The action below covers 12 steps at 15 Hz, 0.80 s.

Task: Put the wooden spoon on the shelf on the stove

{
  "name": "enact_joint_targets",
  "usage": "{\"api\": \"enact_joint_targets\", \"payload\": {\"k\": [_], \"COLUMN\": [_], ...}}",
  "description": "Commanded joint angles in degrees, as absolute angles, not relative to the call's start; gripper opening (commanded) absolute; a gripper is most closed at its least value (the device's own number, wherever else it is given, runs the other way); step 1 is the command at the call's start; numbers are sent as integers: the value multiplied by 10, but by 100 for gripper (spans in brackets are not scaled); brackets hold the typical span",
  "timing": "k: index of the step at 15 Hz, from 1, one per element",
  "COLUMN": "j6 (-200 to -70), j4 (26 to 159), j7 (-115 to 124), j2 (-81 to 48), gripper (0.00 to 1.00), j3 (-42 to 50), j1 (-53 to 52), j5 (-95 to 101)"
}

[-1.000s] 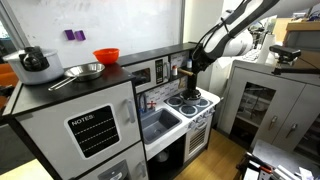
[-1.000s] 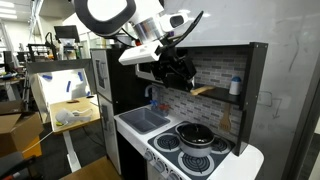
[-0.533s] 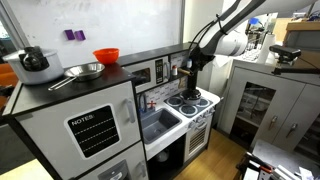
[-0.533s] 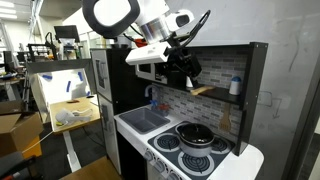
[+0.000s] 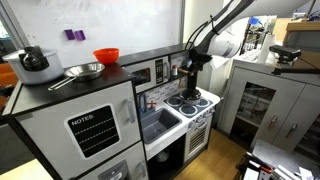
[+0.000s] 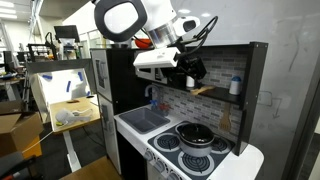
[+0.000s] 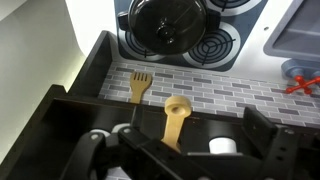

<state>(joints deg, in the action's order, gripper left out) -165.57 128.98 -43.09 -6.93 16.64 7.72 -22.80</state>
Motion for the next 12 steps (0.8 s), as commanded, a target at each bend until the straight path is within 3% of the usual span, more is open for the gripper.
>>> {"api": "enact_joint_targets", "payload": {"k": [1,12], "j6": [-1662,-1655], "j4": [1265,1222], "j7": [-467,-481], "j2": [-94,-142], "gripper": [100,100], "j3": [157,153], "j1": [87,93], "j5": [-257,-264]}}
